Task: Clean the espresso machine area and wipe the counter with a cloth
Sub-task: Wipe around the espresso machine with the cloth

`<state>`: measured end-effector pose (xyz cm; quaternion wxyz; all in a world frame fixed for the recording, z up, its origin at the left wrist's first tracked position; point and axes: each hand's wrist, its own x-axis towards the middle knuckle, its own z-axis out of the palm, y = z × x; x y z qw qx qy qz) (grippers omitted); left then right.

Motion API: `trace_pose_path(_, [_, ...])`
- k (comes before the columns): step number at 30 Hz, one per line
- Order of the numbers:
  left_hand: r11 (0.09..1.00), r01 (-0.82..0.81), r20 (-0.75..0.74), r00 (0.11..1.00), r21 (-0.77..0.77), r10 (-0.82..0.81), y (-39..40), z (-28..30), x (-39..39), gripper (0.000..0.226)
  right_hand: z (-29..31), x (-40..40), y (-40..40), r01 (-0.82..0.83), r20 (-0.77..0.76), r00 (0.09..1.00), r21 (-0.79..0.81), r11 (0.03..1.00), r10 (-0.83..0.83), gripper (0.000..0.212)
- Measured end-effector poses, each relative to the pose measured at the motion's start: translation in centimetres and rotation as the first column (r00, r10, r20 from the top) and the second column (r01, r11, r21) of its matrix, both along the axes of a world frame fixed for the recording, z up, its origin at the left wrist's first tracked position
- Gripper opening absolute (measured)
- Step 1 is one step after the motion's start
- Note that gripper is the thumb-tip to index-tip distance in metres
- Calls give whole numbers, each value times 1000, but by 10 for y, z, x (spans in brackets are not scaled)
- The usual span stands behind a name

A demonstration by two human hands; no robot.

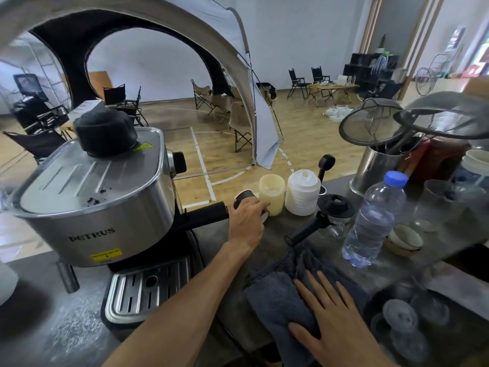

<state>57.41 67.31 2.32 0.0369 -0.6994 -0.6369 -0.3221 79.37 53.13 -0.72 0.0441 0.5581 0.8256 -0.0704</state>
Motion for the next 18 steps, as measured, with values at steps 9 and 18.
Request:
trace_pose_path(9, [971,-80,272,952,-226,141,1,6,-13,69,7,-3,-5,-16,-22,1000,23,1000,16,77])
trace_pose_path(18, [996,52,194,980,-75,-37,-17,5,-14,54,-15,5,3,-64,-99,993,65,996,70,83])
